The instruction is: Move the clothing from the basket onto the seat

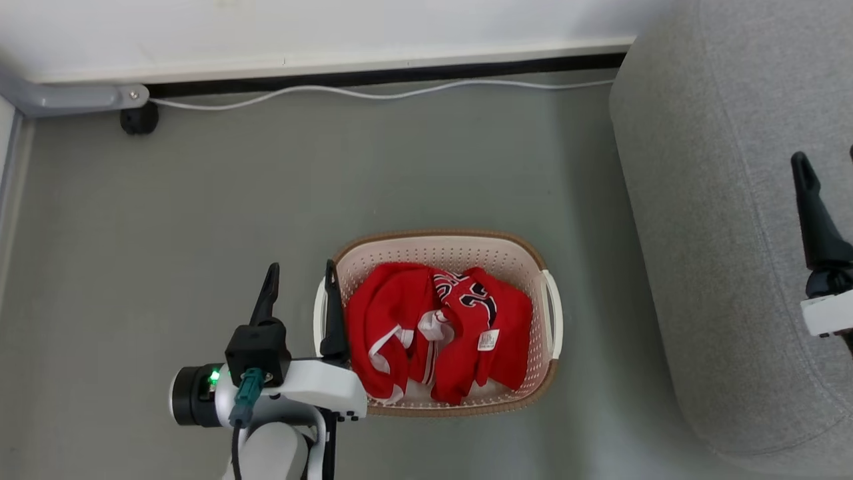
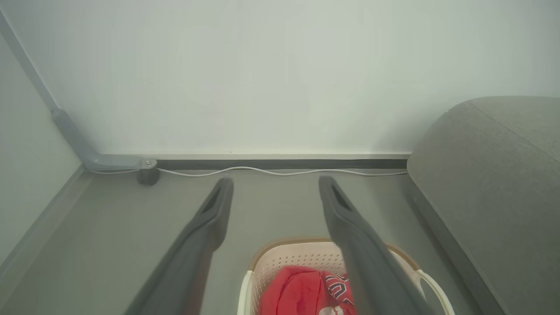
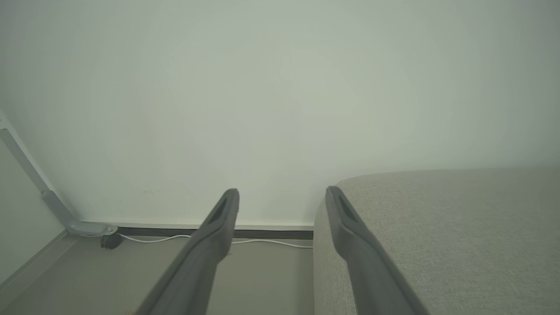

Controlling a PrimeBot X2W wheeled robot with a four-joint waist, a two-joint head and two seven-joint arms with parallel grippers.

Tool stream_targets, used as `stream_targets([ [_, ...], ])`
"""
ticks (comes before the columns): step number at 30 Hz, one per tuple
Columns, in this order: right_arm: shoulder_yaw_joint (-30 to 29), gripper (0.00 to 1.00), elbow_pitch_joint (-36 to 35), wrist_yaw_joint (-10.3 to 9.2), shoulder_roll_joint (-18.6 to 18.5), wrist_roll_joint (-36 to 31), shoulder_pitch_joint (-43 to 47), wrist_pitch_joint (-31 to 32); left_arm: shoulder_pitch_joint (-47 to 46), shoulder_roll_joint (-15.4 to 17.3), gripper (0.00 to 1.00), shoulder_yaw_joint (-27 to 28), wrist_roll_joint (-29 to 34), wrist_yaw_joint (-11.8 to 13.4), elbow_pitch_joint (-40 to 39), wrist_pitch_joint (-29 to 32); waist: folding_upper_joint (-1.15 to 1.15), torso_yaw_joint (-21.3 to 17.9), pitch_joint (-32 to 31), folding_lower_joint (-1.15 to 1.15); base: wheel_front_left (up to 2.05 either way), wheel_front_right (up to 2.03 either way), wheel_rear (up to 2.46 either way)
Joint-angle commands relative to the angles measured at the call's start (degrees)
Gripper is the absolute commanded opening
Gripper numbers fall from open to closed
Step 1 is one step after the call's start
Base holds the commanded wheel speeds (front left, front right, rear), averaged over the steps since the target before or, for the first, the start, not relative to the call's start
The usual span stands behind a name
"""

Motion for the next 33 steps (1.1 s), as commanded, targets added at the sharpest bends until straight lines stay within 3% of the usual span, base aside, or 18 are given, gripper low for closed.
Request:
stream_targets([
  [1,0.2,1.00,-2.0,0.24,-2.2,0.7,-0.7,-0.8,-2.3,0.4,1.00,1.1,-0.4,0.9,-1.8,-0.5,0.00,0.5,3.1,0.00,0.00,0.00,0.00],
  [16,-4.1,1.00,-12.6,0.24,-6.1,4.2,-1.6,-0.8,-11.3,0.4,1.00,-12.3,-4.5,10.4,-4.7,-0.5,0.00,2.4,18.9,0.00,0.00,0.00,0.00],
  [26,-3.9,1.00,-17.7,0.24,-8.1,5.0,-3.3,-0.8,-18.3,0.4,1.00,-19.0,-8.4,13.5,-3.8,-0.5,0.00,2.8,27.2,0.00,0.00,0.00,0.00],
  [33,-3.9,1.00,-20.1,0.24,-9.4,5.2,-5.1,-0.8,-23.2,0.4,1.00,-22.4,-11.1,13.6,-0.8,-0.5,0.00,2.1,31.9,0.00,0.00,0.00,0.00],
])
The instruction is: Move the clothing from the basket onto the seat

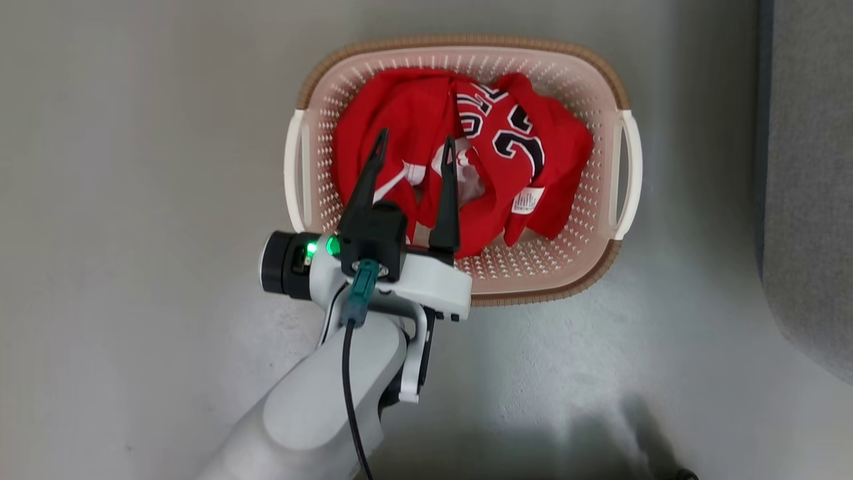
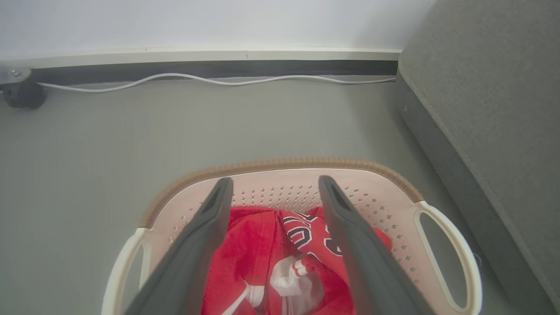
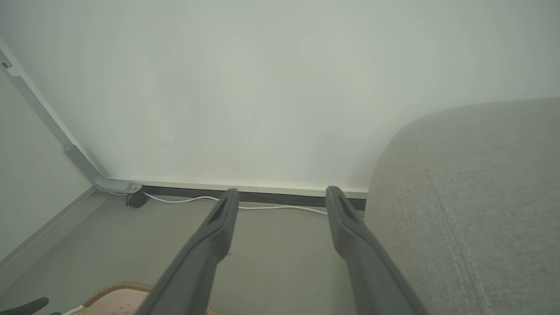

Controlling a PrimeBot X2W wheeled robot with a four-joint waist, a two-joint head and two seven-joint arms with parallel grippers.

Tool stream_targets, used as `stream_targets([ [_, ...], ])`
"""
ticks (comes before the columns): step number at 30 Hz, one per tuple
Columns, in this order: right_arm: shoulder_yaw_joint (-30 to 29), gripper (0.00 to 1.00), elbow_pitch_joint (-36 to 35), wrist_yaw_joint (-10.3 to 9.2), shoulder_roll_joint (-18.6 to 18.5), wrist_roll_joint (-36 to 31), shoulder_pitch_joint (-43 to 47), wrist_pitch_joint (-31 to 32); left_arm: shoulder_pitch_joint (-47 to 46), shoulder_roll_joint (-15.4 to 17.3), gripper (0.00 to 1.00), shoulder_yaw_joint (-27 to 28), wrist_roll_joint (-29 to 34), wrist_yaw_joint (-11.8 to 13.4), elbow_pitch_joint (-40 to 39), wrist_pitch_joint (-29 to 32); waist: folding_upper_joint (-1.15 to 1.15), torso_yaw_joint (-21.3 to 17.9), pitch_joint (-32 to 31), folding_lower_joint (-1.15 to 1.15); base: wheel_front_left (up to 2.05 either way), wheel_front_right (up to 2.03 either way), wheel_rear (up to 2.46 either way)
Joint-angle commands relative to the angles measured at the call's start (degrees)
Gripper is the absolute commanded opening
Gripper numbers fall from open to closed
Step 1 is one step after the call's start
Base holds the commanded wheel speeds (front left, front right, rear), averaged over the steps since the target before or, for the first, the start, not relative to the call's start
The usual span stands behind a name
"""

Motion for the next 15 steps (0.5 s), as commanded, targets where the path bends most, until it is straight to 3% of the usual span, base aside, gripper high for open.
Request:
stream_targets([
  [1,0.4,1.00,-2.0,0.24,-1.7,0.6,0.8,-0.6,-0.9,0.3,1.00,0.5,-0.6,0.6,-0.2,-0.3,0.00,-0.7,2.4,0.00,0.00,0.00,0.00],
  [6,0.6,1.00,-3.9,0.24,-1.8,0.9,-1.5,-0.6,-5.1,0.3,1.00,-2.5,-3.5,-0.5,3.2,-0.3,0.00,-1.9,5.8,0.00,0.00,0.00,0.00],
  [15,3.4,1.00,-5.0,0.24,-1.4,0.3,-4.1,-0.6,-10.6,0.3,1.00,-6.4,-13.5,-6.5,10.4,-0.3,0.00,-4.2,8.6,0.00,0.00,0.00,0.00],
])
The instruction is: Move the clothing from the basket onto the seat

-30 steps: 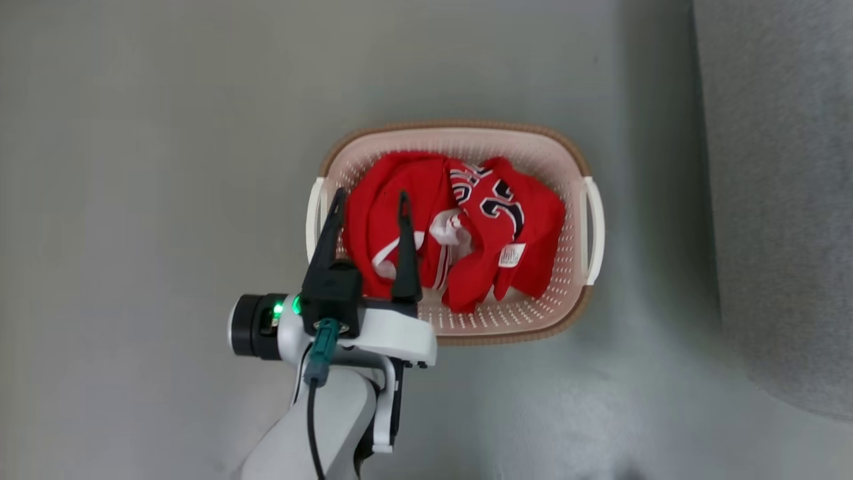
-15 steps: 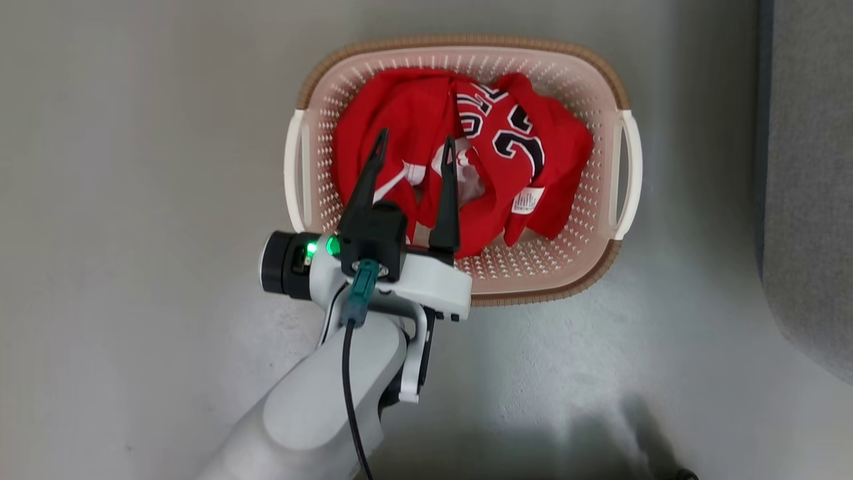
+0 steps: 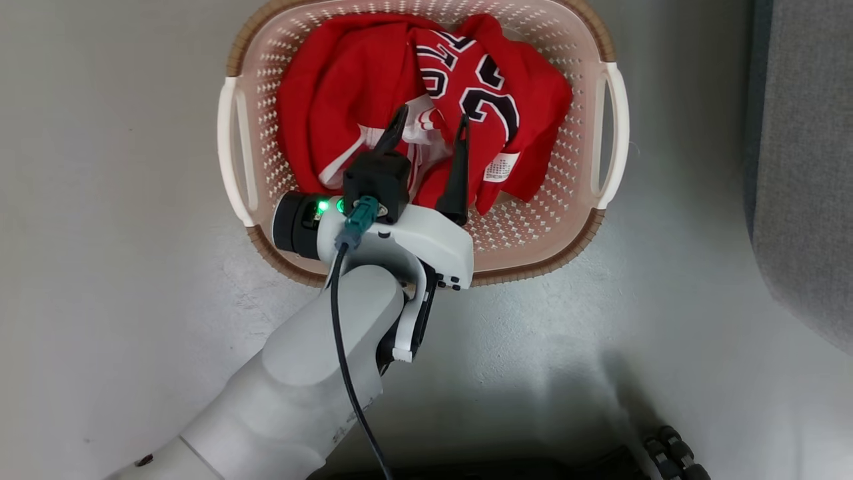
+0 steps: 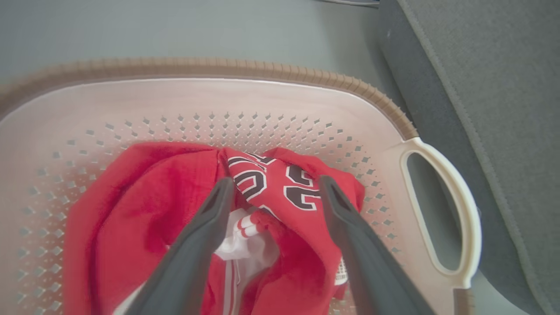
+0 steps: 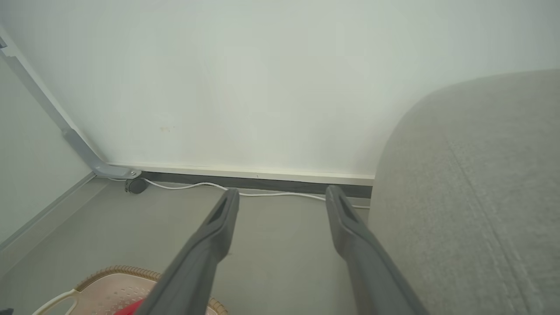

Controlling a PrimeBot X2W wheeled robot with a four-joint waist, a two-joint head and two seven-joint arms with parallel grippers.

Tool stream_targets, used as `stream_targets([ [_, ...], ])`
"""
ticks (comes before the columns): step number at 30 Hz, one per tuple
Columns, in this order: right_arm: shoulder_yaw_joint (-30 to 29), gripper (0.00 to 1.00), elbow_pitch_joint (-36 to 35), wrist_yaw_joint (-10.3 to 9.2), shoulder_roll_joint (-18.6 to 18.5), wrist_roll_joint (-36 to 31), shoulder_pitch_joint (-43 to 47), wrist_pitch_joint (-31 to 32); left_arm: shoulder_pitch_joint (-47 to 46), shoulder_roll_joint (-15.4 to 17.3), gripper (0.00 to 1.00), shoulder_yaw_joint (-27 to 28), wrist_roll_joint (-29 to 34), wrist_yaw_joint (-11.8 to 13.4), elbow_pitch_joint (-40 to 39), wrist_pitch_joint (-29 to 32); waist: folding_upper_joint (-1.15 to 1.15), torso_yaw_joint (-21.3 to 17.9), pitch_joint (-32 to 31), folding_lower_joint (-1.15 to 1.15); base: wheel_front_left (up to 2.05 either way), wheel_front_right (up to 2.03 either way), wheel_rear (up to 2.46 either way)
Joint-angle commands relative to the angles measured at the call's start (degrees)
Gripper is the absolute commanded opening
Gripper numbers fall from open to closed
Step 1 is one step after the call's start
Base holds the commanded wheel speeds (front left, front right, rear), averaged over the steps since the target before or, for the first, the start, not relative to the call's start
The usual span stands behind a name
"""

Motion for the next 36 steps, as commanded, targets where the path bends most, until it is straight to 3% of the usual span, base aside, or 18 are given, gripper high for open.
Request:
stream_targets([
  [1,0.8,1.00,-1.4,0.24,-1.0,-0.1,1.4,-0.3,-0.2,0.2,1.00,0.6,-1.5,-0.8,-1.0,-0.3,0.00,-0.6,0.4,0.00,0.00,0.00,0.00],
  [9,1.8,1.00,-1.0,0.24,-0.4,-0.1,0.4,-0.3,-2.3,0.2,1.00,-3.9,-10.1,-7.1,1.6,-0.3,0.00,-1.6,0.6,0.00,0.00,0.00,0.00],
  [14,2.5,1.00,-0.9,0.24,-0.1,-0.2,0.1,-0.3,-4.9,0.2,1.00,-9.0,-14.3,-5.7,6.0,-0.3,0.00,-2.4,0.6,0.00,0.00,0.00,0.00],
  [20,3.2,1.00,-0.8,0.24,0.2,-0.2,-0.3,-0.3,-7.6,0.2,1.00,-13.8,-18.2,-0.9,10.0,-0.3,0.00,-3.3,0.8,0.00,0.00,0.00,0.00],
  [23,3.2,1.00,-0.7,0.24,0.3,-0.1,-0.4,-0.3,-7.9,0.2,1.00,-15.1,-20.4,0.1,9.9,-0.3,0.00,-3.5,1.0,0.00,0.00,0.00,0.00],
  [27,3.4,1.00,-0.8,0.24,0.5,-0.2,-0.4,-0.3,-7.6,0.2,1.00,-17.1,-23.8,-1.3,10.7,-0.3,0.00,-3.8,1.1,0.00,0.00,0.00,0.00],
  [30,3.8,1.00,-0.6,0.24,0.7,-0.2,-0.7,-0.3,-6.6,0.2,1.00,-20.1,-31.1,-5.9,11.8,0.0,0.00,-4.1,0.9,0.00,0.00,0.00,0.00],
  [32,3.9,1.00,-0.5,0.24,0.8,-0.2,-0.9,-0.3,-7.4,0.2,1.00,-21.0,-34.2,-6.1,13.4,-0.1,0.00,-4.1,0.8,0.00,0.00,0.00,0.00],
  [34,3.9,1.00,-0.3,0.24,0.8,-0.1,-1.0,-0.3,-7.7,0.2,0.00,-21.6,-35.5,-6.4,14.0,-0.2,0.00,-3.9,0.5,0.00,0.00,0.00,0.00],
  [36,3.9,1.00,-0.2,0.24,0.9,-0.1,-1.1,-0.3,-7.7,0.2,0.00,-22.0,-35.7,-6.6,14.3,-0.2,0.00,-3.7,0.1,0.00,0.00,0.00,0.00],
])
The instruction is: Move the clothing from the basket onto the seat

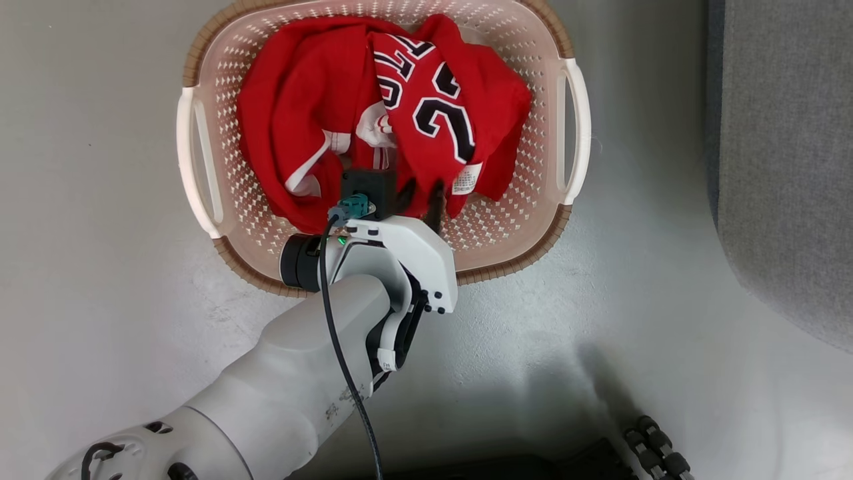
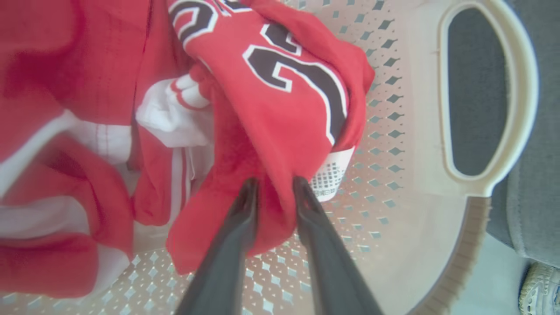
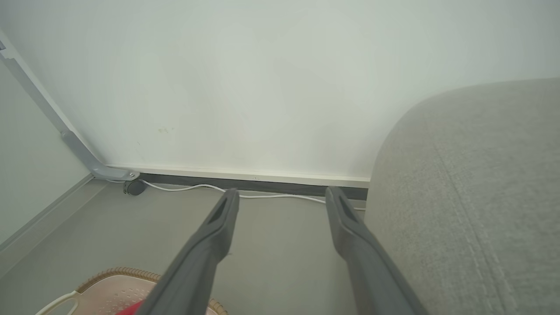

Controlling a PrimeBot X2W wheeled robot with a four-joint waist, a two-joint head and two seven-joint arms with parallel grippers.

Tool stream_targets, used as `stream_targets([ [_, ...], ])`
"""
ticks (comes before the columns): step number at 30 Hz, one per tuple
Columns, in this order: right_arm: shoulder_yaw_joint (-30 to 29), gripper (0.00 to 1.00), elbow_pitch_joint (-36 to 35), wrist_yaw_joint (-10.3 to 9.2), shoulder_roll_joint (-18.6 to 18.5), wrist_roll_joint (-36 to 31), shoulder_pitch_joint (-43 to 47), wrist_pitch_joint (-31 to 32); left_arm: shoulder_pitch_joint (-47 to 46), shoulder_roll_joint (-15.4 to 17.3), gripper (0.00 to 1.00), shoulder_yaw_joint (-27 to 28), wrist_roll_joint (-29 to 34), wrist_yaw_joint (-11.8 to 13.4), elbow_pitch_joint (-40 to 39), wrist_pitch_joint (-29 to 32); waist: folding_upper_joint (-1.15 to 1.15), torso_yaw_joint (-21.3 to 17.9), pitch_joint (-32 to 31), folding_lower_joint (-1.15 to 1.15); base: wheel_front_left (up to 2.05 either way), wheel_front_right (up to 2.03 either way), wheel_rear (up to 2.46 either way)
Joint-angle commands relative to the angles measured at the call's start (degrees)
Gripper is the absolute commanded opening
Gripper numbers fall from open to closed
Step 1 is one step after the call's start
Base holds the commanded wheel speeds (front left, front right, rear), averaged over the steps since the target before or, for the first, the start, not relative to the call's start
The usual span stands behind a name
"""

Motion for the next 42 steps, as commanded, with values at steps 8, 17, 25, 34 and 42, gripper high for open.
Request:
stream_targets([
  [8,0.6,1.00,0.1,0.24,-0.7,-0.2,3.0,-0.3,1.8,-0.2,0.00,1.6,5.7,0.3,-1.6,-0.3,0.00,1.1,-4.0,0.00,0.00,0.00,0.00],
  [17,2.1,1.00,2.6,0.24,1.1,-0.7,6.5,-0.3,9.1,-0.2,0.00,8.2,15.7,2.1,-4.7,-0.3,0.00,2.7,-12.9,0.00,0.00,0.00,0.00],
  [25,5.3,1.00,5.5,0.24,2.4,-2.4,9.6,-0.3,16.8,-0.2,0.00,18.3,25.7,2.1,-8.7,-0.3,0.00,3.6,-22.8,0.00,0.00,0.00,0.00],
  [34,8.8,1.00,10.5,0.24,6.1,-4.8,13.1,-0.3,24.5,-0.2,0.00,24.7,33.3,-0.3,-10.5,-0.3,0.00,4.8,-34.6,0.00,0.00,0.00,0.00],
  [42,10.7,1.00,15.2,0.24,10.1,-7.7,15.9,-0.3,29.3,-0.2,0.00,32.6,39.5,-3.3,-11.5,-0.3,0.00,4.6,-42.6,0.00,0.00,0.00,0.00],
])
